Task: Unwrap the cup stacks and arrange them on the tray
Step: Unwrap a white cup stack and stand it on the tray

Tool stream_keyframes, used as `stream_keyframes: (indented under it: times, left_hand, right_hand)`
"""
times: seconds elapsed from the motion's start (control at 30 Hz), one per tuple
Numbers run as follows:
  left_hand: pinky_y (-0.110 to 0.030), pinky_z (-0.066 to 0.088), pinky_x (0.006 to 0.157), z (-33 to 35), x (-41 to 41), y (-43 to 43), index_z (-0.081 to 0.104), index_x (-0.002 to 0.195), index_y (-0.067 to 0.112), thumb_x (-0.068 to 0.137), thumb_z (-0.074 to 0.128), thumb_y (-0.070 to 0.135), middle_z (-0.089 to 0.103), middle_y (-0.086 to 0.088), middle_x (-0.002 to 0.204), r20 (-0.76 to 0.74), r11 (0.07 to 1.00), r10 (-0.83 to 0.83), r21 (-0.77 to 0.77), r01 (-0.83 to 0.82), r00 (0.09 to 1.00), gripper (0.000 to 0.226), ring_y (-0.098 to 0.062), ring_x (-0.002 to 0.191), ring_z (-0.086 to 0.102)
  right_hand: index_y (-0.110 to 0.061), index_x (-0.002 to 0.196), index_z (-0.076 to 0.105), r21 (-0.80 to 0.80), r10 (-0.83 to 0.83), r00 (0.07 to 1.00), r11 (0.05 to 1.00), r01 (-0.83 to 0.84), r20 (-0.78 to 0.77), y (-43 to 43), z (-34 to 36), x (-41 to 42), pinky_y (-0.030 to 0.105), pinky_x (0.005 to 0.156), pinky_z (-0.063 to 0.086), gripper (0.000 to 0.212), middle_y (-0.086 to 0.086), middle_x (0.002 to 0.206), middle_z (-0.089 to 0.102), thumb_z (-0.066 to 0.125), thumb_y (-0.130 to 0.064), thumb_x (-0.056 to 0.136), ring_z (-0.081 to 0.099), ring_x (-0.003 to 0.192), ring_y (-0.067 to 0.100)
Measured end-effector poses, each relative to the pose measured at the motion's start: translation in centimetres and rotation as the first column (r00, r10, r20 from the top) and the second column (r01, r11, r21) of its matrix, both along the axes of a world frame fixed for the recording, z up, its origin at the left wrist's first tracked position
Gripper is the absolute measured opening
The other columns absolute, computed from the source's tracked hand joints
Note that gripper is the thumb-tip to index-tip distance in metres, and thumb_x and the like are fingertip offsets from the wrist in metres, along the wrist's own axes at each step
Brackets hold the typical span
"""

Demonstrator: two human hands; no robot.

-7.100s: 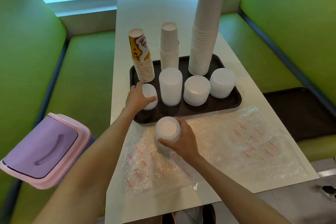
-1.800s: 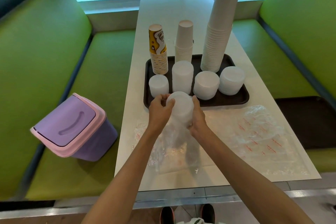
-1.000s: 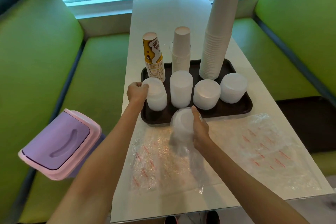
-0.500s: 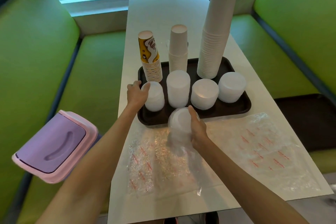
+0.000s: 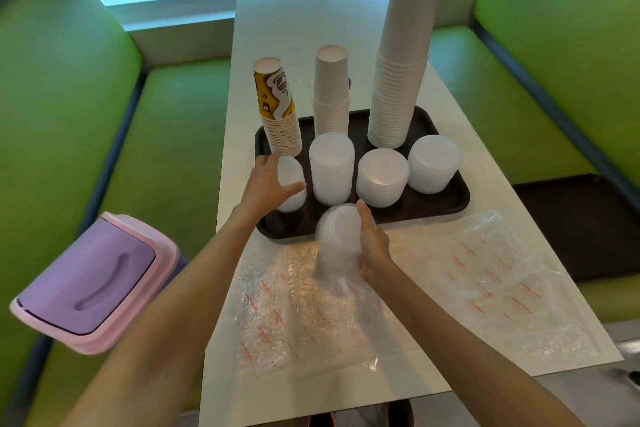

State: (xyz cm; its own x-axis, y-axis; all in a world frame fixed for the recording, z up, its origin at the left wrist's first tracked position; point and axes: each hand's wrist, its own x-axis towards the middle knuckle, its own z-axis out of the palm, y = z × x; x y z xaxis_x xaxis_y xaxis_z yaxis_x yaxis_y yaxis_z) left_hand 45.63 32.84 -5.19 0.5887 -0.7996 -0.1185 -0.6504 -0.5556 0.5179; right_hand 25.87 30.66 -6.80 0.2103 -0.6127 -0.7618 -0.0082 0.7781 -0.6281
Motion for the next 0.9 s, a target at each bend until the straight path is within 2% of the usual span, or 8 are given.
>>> stream_keyframes:
  times: [0.37,0.43,0.5,0.57,0.63,0.7,0.8,0.9]
  left_hand:
    - [-0.049,0.029,0.112,0.1,-0.2,0.0,0.013,0.151,0.018,0.082,0.068,0.048,0.019,-0.013,0.155,-0.012,0.999,0.008,0.046,-0.007,1.0,0.093,-0.034,0.141,0.025]
    - [-0.049,0.026,0.113,0.7,-0.8,0.6,0.013,0.151,0.017,0.083,0.065,0.05,0.02,-0.013,0.156,0.005,0.996,0.056,-0.065,-0.055,0.998,0.092,-0.031,0.142,0.021]
    - [-0.041,0.028,0.111,1.7,-2.1,1.5,0.023,0.149,0.014,0.088,0.062,0.042,0.029,-0.012,0.152,-0.044,0.948,0.143,-0.279,-0.15,0.989,0.078,-0.027,0.139,0.028]
    - [-0.033,0.041,0.102,2.6,-4.3,2.6,0.043,0.138,0.01,0.092,0.061,0.027,0.048,-0.012,0.137,-0.117,0.852,0.183,-0.477,-0.217,0.976,0.053,-0.023,0.123,0.047]
    - [-0.027,0.053,0.083,3.0,-6.9,3.8,0.058,0.122,0.007,0.092,0.06,0.017,0.058,-0.01,0.119,-0.158,0.814,0.137,-0.545,-0.202,0.978,0.032,-0.019,0.1,0.06]
    - [-0.02,0.053,0.075,2.8,-9.5,5.0,0.063,0.114,0.007,0.09,0.063,0.017,0.061,-0.008,0.112,-0.167,0.831,0.061,-0.537,-0.142,0.984,0.026,-0.017,0.091,0.062]
    - [-0.033,0.053,0.089,1.6,-11.8,6.5,0.063,0.115,0.007,0.087,0.068,0.021,0.06,-0.008,0.114,-0.148,0.854,0.068,-0.502,-0.135,0.987,0.032,-0.022,0.1,0.061]
    - [-0.037,0.053,0.09,0.6,-12.5,7.3,0.061,0.12,0.01,0.086,0.069,0.026,0.057,-0.008,0.118,-0.132,0.876,0.152,-0.441,-0.195,0.98,0.038,-0.022,0.104,0.057]
  right_hand:
    - [-0.015,0.132,0.048,0.028,0.033,0.999,0.999,-0.034,0.039,0.0,-0.1,0.0,0.041,0.087,0.046,0.058,0.01,0.126,0.058,0.052,-0.056,0.09,0.055,0.11,0.028]
    - [-0.015,0.13,0.048,0.03,0.033,0.998,0.999,-0.034,0.049,0.0,0.0,0.0,0.039,0.084,0.046,0.056,0.009,0.124,0.058,0.051,-0.055,0.091,0.056,0.108,0.028]
    - [-0.016,0.13,0.049,0.024,0.019,0.998,0.999,-0.02,0.055,0.1,-0.1,0.0,0.04,0.084,0.047,0.056,0.01,0.124,0.059,0.052,-0.055,0.09,0.057,0.108,0.028]
    - [-0.016,0.128,0.051,0.021,-0.005,0.998,1.0,0.003,0.06,0.2,-0.2,0.2,0.04,0.088,0.048,0.054,0.01,0.121,0.061,0.053,-0.054,0.09,0.057,0.106,0.027]
    - [-0.016,0.122,0.055,0.012,-0.021,0.998,1.0,0.02,0.067,0.3,-0.2,0.4,0.039,0.087,0.05,0.049,0.01,0.115,0.063,0.055,-0.053,0.09,0.059,0.101,0.026]
    - [-0.015,0.113,0.059,0.003,-0.026,0.996,1.0,0.026,0.089,0.6,0.0,0.8,0.035,0.078,0.052,0.043,0.01,0.104,0.067,0.055,-0.051,0.09,0.062,0.091,0.025]
    - [-0.016,0.099,0.062,0.009,-0.06,0.987,0.998,0.059,0.149,1.3,0.2,1.3,0.036,0.077,0.053,0.033,0.009,0.092,0.068,0.056,-0.046,0.09,0.063,0.082,0.022]
    - [-0.017,0.104,0.062,-0.009,-0.071,0.972,0.997,0.074,0.226,1.9,-0.1,1.6,0.039,0.079,0.053,0.033,0.01,0.099,0.067,0.056,-0.047,0.089,0.063,0.089,0.024]
